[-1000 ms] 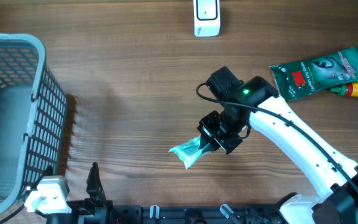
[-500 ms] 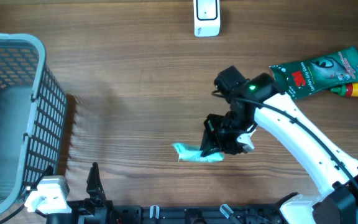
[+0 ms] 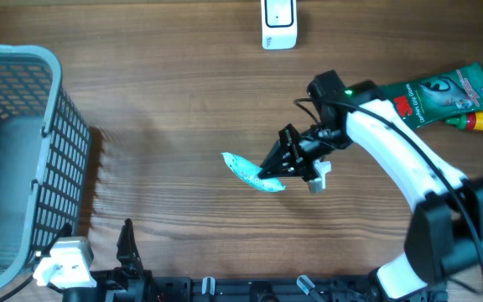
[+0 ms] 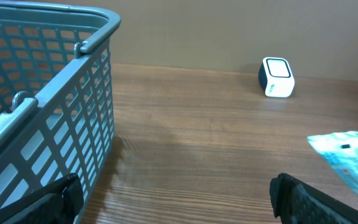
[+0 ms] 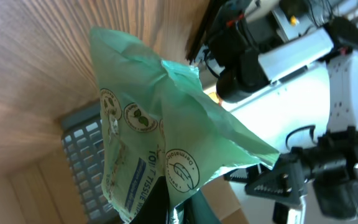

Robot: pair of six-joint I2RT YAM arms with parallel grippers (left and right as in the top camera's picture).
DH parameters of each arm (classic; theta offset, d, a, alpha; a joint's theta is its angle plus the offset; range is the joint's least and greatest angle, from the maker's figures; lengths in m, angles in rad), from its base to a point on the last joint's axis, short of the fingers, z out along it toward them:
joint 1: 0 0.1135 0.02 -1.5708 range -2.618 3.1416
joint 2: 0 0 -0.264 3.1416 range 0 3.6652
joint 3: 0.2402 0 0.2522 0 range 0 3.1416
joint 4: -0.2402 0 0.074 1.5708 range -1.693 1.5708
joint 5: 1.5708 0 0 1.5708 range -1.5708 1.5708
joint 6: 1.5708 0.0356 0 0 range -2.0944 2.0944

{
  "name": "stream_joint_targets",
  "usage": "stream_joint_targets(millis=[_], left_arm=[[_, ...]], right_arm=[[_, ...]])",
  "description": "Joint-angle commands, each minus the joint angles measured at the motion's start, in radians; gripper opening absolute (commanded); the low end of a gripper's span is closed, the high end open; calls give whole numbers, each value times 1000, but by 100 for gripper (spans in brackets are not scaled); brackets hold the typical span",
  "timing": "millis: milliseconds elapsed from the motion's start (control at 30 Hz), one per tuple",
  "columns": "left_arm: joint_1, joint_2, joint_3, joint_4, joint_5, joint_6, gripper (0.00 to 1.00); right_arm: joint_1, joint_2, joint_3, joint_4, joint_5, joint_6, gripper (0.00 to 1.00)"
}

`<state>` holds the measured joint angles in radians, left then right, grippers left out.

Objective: Scan the item barcode
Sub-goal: 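Lift the wipes pack and hold it at the scanner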

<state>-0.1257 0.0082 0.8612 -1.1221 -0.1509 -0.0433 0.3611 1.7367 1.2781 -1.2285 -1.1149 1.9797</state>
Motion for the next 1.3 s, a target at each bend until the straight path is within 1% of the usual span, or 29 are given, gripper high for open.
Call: stream_joint_targets(millis=[0, 67, 100, 133, 200, 233, 300, 400, 633, 733, 767, 800, 833, 867, 900, 933, 1000, 1033, 1067, 1133, 1200, 1267], left_arm=[[5, -3, 1, 2, 5, -3, 100], [5, -3, 1, 2, 5, -3, 100], [5, -3, 1, 2, 5, -3, 100], [5, -3, 1, 2, 5, -3, 100], [5, -3, 1, 2, 5, -3, 100], [5, -3, 1, 2, 5, -3, 100], [5, -3, 1, 2, 5, -3, 100], [5, -3, 1, 2, 5, -3, 100], [5, -3, 1, 2, 5, -3, 100], [5, -3, 1, 2, 5, -3, 100], [5, -3, 1, 2, 5, -3, 100], [5, -3, 1, 2, 5, -3, 100], [5, -3, 1, 2, 5, -3, 100], [5, -3, 1, 2, 5, -3, 100], [5, -3, 1, 2, 5, -3, 100], [5, -3, 1, 2, 5, -3, 100], [5, -3, 1, 2, 5, -3, 100], [5, -3, 1, 2, 5, -3, 100], [5, -3, 1, 2, 5, -3, 100], [5, -3, 1, 2, 5, -3, 100], [5, -3, 1, 2, 5, -3, 100], [5, -3, 1, 2, 5, -3, 100]], right_arm=[[-26, 136, 3, 16, -220, -17, 5], [-37, 212, 3, 55, -382, -2, 5], [-47, 239, 3, 77, -430, 53, 5], [-57, 254, 3, 74, -427, 87, 5], [-95, 272, 3, -44, -424, 87, 4], [-108, 272, 3, -61, -415, 87, 5], [-146, 273, 3, -74, -357, 87, 4], [-192, 273, 3, -145, -244, 87, 5], [-208, 273, 3, -153, -224, 87, 5], [-208, 273, 3, -145, -227, 57, 5], [-208, 273, 3, -114, -216, 17, 5], [-208, 273, 3, -70, -216, -63, 5], [-208, 273, 3, -23, -214, -247, 5], [-208, 273, 3, 10, -214, -551, 5], [-208, 272, 3, 31, -232, -697, 4], [-208, 272, 6, 63, -232, -888, 4], [-208, 272, 7, 79, -226, -1155, 4], [-208, 272, 7, 105, -208, -1264, 4], [-208, 272, 7, 144, -179, -1301, 4], [-208, 272, 7, 283, -47, -1286, 4], [-205, 272, 7, 363, 71, -1285, 4], [-198, 272, 7, 501, 90, -1300, 4]])
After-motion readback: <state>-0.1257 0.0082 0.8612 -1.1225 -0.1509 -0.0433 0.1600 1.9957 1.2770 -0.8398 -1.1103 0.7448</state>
